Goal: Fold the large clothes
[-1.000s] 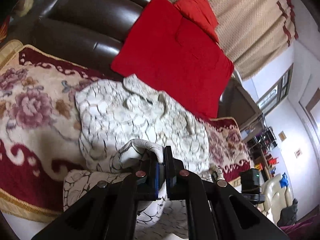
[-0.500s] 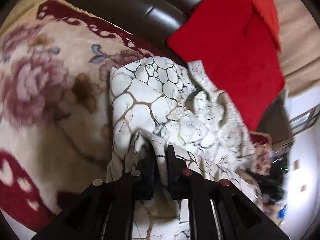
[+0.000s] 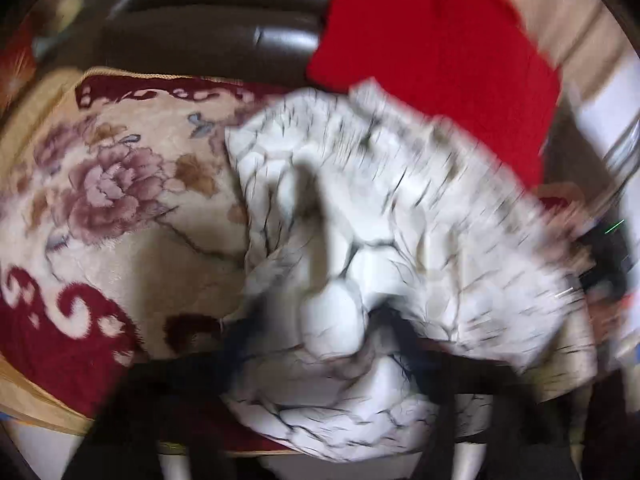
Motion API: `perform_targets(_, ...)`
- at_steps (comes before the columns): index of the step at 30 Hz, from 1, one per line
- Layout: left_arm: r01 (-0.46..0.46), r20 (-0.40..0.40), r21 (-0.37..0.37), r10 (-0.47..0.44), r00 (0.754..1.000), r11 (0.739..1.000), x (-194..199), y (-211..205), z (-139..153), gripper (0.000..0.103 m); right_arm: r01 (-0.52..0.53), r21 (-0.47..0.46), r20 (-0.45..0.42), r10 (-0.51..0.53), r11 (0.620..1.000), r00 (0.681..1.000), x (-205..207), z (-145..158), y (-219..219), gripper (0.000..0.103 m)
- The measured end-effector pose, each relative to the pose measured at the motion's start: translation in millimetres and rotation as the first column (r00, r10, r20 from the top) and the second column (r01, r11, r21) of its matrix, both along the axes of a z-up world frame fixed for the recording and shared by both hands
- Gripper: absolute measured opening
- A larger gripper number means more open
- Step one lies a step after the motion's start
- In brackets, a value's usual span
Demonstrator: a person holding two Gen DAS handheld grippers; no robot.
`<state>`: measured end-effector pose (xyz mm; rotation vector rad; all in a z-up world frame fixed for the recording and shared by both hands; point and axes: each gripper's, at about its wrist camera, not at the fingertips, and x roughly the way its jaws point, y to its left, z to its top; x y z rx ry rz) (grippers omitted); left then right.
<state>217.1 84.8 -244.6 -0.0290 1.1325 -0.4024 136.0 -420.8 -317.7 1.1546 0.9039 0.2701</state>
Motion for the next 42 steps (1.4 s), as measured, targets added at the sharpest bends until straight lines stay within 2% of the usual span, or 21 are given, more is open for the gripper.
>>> perform_targets(1,0.002,-0.012,0.022,-0.002,1.000,1.000,1,-6,-5,0.022,-0.003,0.011,0.037,0.003,1.000,0.999,-8,10,-1,0.068)
perform_targets(2,0.001,0.002,0.041,-0.001,1.000,0.999,0,-9,-5,0.021,-0.004,0.006,0.065,0.004,1.000,0.998,-15,18,-2,0.079)
perform_targets(7,0.022,0.032,0.103,-0.025,0.999,0.994,-1,-23,1,0.017,-0.028,-0.210,0.117,0.054,0.977,0.992,-75,69,12,0.085)
perform_targets(9,0.026,0.033,0.108,-0.029,0.999,0.994,-1,-25,1,0.017,-0.023,-0.289,0.085,0.050,0.957,0.995,-103,73,25,0.087)
perform_targets(11,0.028,0.033,0.113,-0.032,0.999,0.993,0,-26,1,0.017,-0.020,-0.318,0.034,0.032,0.948,0.999,-123,64,41,0.098)
perform_targets(15,0.007,0.019,0.074,-0.008,1.000,0.997,1,-28,0,0.019,-0.061,-0.292,-0.107,0.031,0.954,0.994,-134,18,79,0.099)
perform_targets(16,0.006,0.020,0.072,-0.007,1.000,0.997,0,-27,1,0.019,-0.103,-0.261,-0.160,0.062,0.960,0.985,-132,0,93,0.099)
perform_targets(18,0.014,0.027,0.061,-0.016,1.000,0.998,-6,-25,5,0.019,-0.149,-0.161,-0.187,0.118,0.976,0.975,-132,-21,111,0.099)
perform_targets(19,0.021,0.033,0.048,-0.023,0.999,0.999,-10,-23,8,0.014,-0.171,-0.122,-0.161,0.150,0.978,0.975,-131,-25,119,0.097)
perform_targets(21,0.034,0.039,0.002,-0.034,0.999,0.999,-19,-16,20,0.010,-0.196,-0.163,-0.105,0.180,0.967,0.978,-130,-17,125,0.068)
perform_targets(22,0.038,0.042,-0.014,-0.037,0.998,0.999,-23,-13,25,0.008,-0.233,-0.227,-0.081,0.220,0.946,0.972,-129,-5,129,0.038)
perform_targets(23,0.050,0.042,-0.044,-0.048,0.998,0.998,-29,-8,33,0.007,-0.251,-0.247,-0.076,0.239,0.936,0.968,-129,0,130,0.028)
perform_targets(26,0.099,0.051,-0.159,-0.092,0.995,0.982,-45,0,59,0.006,-0.306,-0.222,-0.009,0.312,0.926,0.950,-129,27,121,0.020)
perform_targets(29,0.132,0.085,-0.315,-0.110,0.990,0.940,-53,10,95,0.004,-0.302,-0.173,0.099,0.322,0.937,0.942,-122,53,104,0.017)
perform_targets(33,0.125,0.175,-0.456,-0.049,0.983,0.881,-35,23,141,0.003,-0.213,-0.022,0.279,0.211,0.977,0.937,-91,86,57,0.017)
perform_targets(35,0.090,0.235,-0.453,0.021,0.972,0.887,-14,30,157,0.003,-0.125,0.074,0.320,0.095,0.989,0.943,-62,89,24,0.017)
perform_targets(37,0.031,0.219,-0.459,0.080,0.972,0.888,18,36,157,0.003,-0.004,0.142,0.301,-0.040,0.990,0.953,-24,77,-11,0.017)
perform_targets(39,-0.046,0.127,-0.461,0.117,0.985,0.886,42,36,142,0.003,0.110,0.166,0.241,-0.148,0.980,0.959,17,56,-41,0.016)
perform_targets(40,-0.073,0.106,-0.438,0.133,0.985,0.896,44,34,135,0.003,0.149,0.189,0.197,-0.186,0.971,0.963,34,42,-52,0.017)
perform_targets(41,-0.083,0.094,-0.406,0.132,0.987,0.910,42,31,126,0.003,0.206,0.236,0.096,-0.234,0.950,0.968,61,11,-69,0.017)
perform_targets(42,-0.084,0.074,-0.370,0.120,0.990,0.925,37,27,116,0.007,0.239,0.249,0.039,-0.256,0.939,0.966,71,-5,-76,0.017)
